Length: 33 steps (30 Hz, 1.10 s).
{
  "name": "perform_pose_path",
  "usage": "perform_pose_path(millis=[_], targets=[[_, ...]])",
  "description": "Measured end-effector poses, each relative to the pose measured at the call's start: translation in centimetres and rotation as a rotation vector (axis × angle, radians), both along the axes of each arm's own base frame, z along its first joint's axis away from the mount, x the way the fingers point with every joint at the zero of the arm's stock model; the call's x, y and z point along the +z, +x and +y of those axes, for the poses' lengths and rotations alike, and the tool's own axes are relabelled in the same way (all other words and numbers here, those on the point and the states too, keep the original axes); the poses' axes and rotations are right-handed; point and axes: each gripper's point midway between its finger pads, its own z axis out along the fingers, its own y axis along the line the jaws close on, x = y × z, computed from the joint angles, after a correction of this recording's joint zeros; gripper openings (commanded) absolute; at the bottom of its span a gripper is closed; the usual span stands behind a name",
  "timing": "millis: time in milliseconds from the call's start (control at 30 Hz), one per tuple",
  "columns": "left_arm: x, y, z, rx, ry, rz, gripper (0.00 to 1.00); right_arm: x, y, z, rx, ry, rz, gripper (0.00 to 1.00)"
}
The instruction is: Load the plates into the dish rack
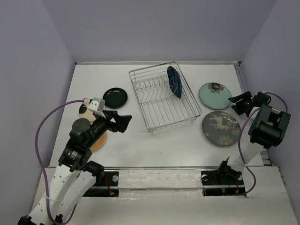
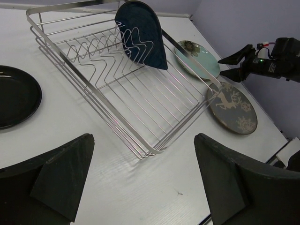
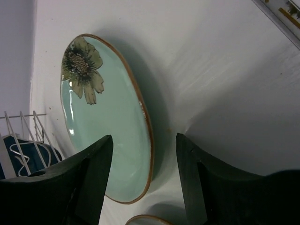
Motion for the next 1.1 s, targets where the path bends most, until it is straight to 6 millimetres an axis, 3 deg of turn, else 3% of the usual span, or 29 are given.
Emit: perform_pose_path(millis=[100,400,533,567,667,833,967,1100], targets=[[0.0,0.0,0.0,0.002,0.001,0.0,0.99,-1.8,0.5,0.5,0.038,0.05,0.018,0.61],[-0.1,0.1,0.0,0.003,0.005,0.002,0.99,-1.8,2.1,1.9,0.129,0.156,-0.058,0.55],[-0.2,0.1,0.0,0.004,0.007,0.004,0.99,-2.1,2.5,2.4,0.159,0.192,-0.072,0.36],[-0.2,0.2,0.0,0.005,0.008,0.006,0.99,-2.1,2.6,2.5,0.162,0.2,-0.076,0.25],[-0.3,0.2,0.0,0.006,0.01,0.01,0.99,-2.8,2.6,2.8,0.158,0.225,-0.069,0.07],[-0.6,0.3,0.0,0.01,0.014,0.018,0.99,-3.1,2.4,3.2,0.147,0.238,-0.077,0.07],[-0.6,0.3,0.0,0.011,0.015,0.02,0.99,-1.9,2.0,3.2,0.087,0.203,-0.07,0.07],[-0.7,0.4,0.2,0.018,0.016,0.022,0.99,2.4,2.0,3.1,0.028,0.101,-0.097,0.07]])
